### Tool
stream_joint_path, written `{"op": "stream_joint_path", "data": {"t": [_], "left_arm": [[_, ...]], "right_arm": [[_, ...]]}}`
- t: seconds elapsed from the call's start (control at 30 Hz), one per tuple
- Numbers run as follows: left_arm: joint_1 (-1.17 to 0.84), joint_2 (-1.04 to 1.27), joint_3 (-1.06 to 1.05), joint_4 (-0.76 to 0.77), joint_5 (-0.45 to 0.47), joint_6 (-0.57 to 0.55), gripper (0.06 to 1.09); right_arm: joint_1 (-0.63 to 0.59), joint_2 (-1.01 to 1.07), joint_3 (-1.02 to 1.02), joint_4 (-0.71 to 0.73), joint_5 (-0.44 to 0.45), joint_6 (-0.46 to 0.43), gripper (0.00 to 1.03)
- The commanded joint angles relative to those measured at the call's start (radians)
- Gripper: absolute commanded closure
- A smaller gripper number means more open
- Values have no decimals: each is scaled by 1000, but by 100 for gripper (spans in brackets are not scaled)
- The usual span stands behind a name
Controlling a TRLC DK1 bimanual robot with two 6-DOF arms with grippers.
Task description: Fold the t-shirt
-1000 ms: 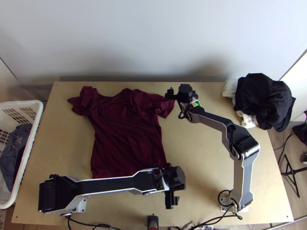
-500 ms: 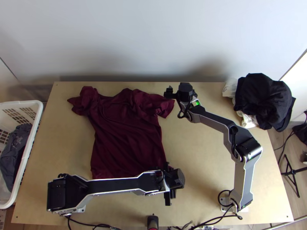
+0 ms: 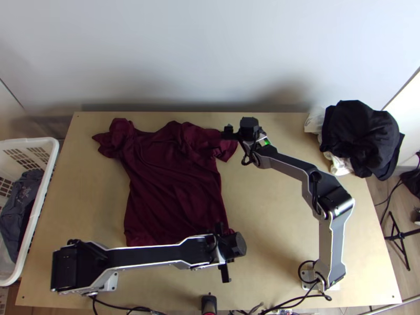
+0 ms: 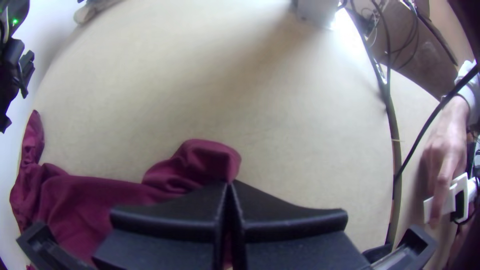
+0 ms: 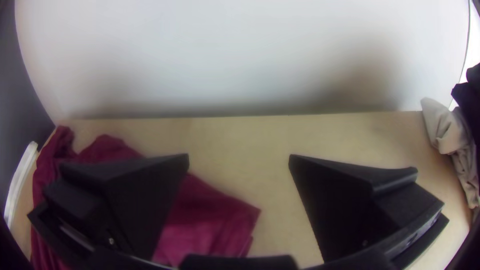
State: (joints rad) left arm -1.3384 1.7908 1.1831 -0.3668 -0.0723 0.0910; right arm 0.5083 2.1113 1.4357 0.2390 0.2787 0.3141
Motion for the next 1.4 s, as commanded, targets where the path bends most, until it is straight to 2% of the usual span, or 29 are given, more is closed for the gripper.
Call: {"op": "stream_joint_path", "data": {"t": [0.0, 0.13, 0.33, 0.37, 0.43, 0.57, 0.77, 0.93, 0.97, 1.0, 1.03, 1.07, 1.1, 1.37], "left_arm": [[-1, -36, -17, 0, -1, -22, 105], [1, -39, -13, 6, -1, -23, 105], [2, -47, -13, 12, -3, -22, 105], [2, -50, -16, 12, -3, -20, 105], [4, -51, -17, 12, -3, -19, 105], [7, -64, -27, 12, -4, -13, 105], [8, -70, -37, 16, -4, -13, 105], [10, -70, -37, 20, -7, -13, 105], [10, -70, -37, 20, -7, -13, 105], [10, -70, -39, 20, -7, -13, 105], [10, -70, -42, 20, -9, -13, 105], [10, -70, -43, 20, -9, -13, 105], [10, -70, -45, 20, -9, -13, 105], [19, -123, -69, 25, -32, -27, 105]], "right_arm": [[-16, 49, 46, -121, -38, 6, 10], [-45, 62, 60, -153, -67, 22, 10], [-71, 116, 180, -326, -93, 45, 10], [-70, 119, 192, -340, -101, 45, 11], [-67, 122, 213, -362, -122, 48, 21], [-50, 130, 236, -383, -141, 52, 22], [-27, 168, 313, -500, -159, 52, 22], [-21, 177, 328, -523, -165, 51, 24], [-21, 180, 330, -524, -167, 49, 32], [-21, 180, 330, -524, -165, 48, 45], [-21, 184, 331, -524, -165, 45, 62], [-19, 185, 335, -523, -165, 37, 84], [-19, 187, 342, -523, -165, 25, 100], [-27, 165, 353, -520, -164, -4, 100]]}}
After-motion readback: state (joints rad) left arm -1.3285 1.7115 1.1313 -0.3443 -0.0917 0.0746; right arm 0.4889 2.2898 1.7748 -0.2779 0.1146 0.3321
